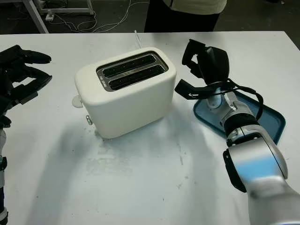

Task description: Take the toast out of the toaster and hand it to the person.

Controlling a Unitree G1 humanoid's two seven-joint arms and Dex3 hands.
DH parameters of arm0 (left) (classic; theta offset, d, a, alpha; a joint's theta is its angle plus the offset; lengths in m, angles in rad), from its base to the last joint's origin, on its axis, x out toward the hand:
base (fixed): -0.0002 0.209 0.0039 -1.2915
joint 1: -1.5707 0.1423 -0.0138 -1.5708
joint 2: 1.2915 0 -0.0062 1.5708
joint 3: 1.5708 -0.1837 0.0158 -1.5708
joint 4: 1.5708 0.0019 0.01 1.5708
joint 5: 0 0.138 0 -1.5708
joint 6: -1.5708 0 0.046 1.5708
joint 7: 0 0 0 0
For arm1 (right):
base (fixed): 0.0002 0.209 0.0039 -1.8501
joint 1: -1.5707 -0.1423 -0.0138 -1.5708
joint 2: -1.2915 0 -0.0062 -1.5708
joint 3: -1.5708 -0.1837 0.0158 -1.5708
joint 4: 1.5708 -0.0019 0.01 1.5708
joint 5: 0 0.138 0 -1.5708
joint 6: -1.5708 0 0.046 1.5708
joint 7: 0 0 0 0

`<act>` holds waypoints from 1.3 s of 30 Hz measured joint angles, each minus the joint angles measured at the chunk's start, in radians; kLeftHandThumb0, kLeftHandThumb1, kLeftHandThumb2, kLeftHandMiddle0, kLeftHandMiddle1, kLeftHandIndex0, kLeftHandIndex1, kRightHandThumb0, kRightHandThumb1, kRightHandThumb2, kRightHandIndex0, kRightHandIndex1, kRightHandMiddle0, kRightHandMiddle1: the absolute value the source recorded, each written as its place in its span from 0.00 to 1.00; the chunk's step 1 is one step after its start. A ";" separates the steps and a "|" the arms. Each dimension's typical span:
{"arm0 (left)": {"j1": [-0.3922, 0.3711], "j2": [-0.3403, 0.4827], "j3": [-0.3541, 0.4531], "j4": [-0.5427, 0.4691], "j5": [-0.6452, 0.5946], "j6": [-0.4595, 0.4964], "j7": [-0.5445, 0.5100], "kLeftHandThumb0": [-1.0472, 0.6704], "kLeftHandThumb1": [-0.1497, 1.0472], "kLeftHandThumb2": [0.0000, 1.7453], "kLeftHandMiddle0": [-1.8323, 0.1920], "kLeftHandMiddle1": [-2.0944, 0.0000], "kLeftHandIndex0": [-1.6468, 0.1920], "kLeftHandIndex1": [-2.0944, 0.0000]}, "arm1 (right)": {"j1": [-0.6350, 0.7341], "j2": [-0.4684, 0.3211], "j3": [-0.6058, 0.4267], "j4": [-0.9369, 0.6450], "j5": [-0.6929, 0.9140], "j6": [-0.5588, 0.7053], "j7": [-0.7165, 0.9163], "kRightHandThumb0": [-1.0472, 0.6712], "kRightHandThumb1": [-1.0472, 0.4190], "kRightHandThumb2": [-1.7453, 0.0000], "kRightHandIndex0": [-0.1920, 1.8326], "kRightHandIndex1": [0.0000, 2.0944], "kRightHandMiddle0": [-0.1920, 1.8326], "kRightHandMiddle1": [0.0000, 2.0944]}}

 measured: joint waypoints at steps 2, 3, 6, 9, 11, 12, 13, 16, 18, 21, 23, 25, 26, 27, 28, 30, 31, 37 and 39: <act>0.000 0.000 0.000 0.000 0.002 0.000 0.000 0.55 0.89 0.07 0.65 0.41 0.59 0.58 | 0.002 0.009 -0.055 -0.006 0.073 -0.007 0.096 0.59 0.09 0.81 0.50 0.83 0.40 0.83; 0.000 0.000 0.000 0.000 0.004 -0.001 0.000 0.55 0.89 0.07 0.65 0.41 0.59 0.58 | 0.005 0.015 -0.079 -0.013 0.108 -0.007 0.144 0.59 0.09 0.80 0.48 0.83 0.38 0.83; 0.005 0.000 0.000 0.001 0.011 -0.018 0.000 0.54 0.89 0.07 0.65 0.41 0.59 0.58 | 0.032 0.034 -0.141 -0.052 0.201 -0.008 0.296 0.60 0.09 0.76 0.50 0.83 0.38 0.83; 0.017 0.000 0.002 0.000 0.009 -0.018 0.000 0.52 0.89 0.07 0.64 0.41 0.59 0.58 | 0.089 0.047 -0.193 -0.113 0.290 -0.036 0.438 0.58 0.09 0.74 0.54 0.83 0.41 0.83; 0.026 0.000 0.005 0.001 0.008 -0.032 0.000 0.54 0.89 0.08 0.64 0.41 0.59 0.57 | 0.132 0.059 -0.231 -0.160 0.363 -0.046 0.538 0.55 0.09 0.72 0.56 0.83 0.42 0.83; 0.032 -0.001 0.006 0.001 0.004 -0.047 0.000 0.54 0.89 0.08 0.64 0.40 0.59 0.57 | 0.155 0.065 -0.251 -0.189 0.403 -0.045 0.592 0.55 0.09 0.71 0.57 0.83 0.43 0.83; 0.040 -0.003 0.008 -0.004 0.003 -0.052 0.000 0.54 0.89 0.08 0.64 0.40 0.59 0.57 | 0.178 0.073 -0.271 -0.225 0.450 -0.038 0.651 0.52 0.09 0.69 0.58 0.83 0.44 0.83; 0.072 -0.021 0.009 -0.036 0.009 -0.054 0.016 0.55 0.89 0.09 0.63 0.41 0.59 0.58 | 0.265 0.094 -0.318 -0.411 0.593 0.103 0.809 0.51 0.09 0.64 0.59 0.83 0.45 0.83; 0.104 -0.035 0.010 -0.055 0.011 -0.058 0.031 0.55 0.89 0.10 0.63 0.42 0.59 0.60 | 0.336 0.103 -0.339 -0.551 0.678 0.199 0.894 0.50 0.09 0.62 0.60 0.83 0.46 0.83; 0.147 -0.068 0.009 -0.090 0.009 -0.058 0.045 0.55 0.89 0.11 0.63 0.42 0.59 0.61 | 0.433 0.114 -0.366 -0.720 0.763 0.334 0.950 0.45 0.09 0.67 0.62 0.83 0.48 0.83; 0.175 -0.087 0.009 -0.114 0.009 -0.063 0.056 0.55 0.89 0.11 0.62 0.43 0.59 0.61 | 0.496 0.117 -0.378 -0.831 0.790 0.437 0.949 0.42 0.09 0.68 0.65 0.83 0.50 0.83; 0.204 -0.110 0.007 -0.129 0.009 -0.071 0.068 0.55 0.89 0.12 0.62 0.43 0.58 0.62 | 0.551 0.117 -0.386 -0.950 0.806 0.550 0.928 0.41 0.09 0.69 0.66 0.83 0.52 0.83; 0.222 -0.122 0.005 -0.138 0.010 -0.073 0.073 0.54 0.89 0.12 0.62 0.43 0.58 0.63 | 0.576 0.117 -0.392 -1.013 0.812 0.616 0.909 0.42 0.09 0.68 0.66 0.83 0.51 0.83; 0.240 -0.137 0.001 -0.146 0.011 -0.076 0.078 0.54 0.89 0.13 0.62 0.44 0.58 0.63 | 0.600 0.117 -0.399 -1.079 0.823 0.683 0.887 0.42 0.09 0.68 0.66 0.83 0.50 0.83; 0.255 -0.147 -0.004 -0.154 0.011 -0.078 0.084 0.54 0.89 0.14 0.63 0.44 0.59 0.64 | 0.619 0.118 -0.407 -1.135 0.838 0.737 0.868 0.42 0.09 0.68 0.66 0.83 0.48 0.83; 0.293 -0.176 -0.015 -0.183 0.011 -0.079 0.091 0.54 0.89 0.16 0.65 0.44 0.60 0.65 | 0.664 0.127 -0.418 -1.252 0.850 0.824 0.819 0.42 0.09 0.72 0.64 0.83 0.45 0.83; 0.312 -0.189 -0.025 -0.197 0.011 -0.079 0.095 0.54 0.89 0.16 0.65 0.44 0.60 0.65 | 0.689 0.138 -0.421 -1.302 0.851 0.852 0.795 0.41 0.09 0.74 0.63 0.83 0.44 0.83; 0.411 -0.278 -0.086 -0.199 0.046 -0.163 0.146 0.53 0.89 0.17 0.68 0.45 0.62 0.68 | 0.866 0.174 -0.410 -1.543 0.856 0.913 0.765 0.35 0.09 0.74 0.49 0.83 0.37 0.78; 0.435 -0.307 -0.109 -0.178 0.073 -0.209 0.178 0.52 0.89 0.17 0.70 0.48 0.63 0.71 | 0.919 0.186 -0.396 -1.591 0.855 0.914 0.759 0.30 0.09 0.74 0.38 0.65 0.35 0.54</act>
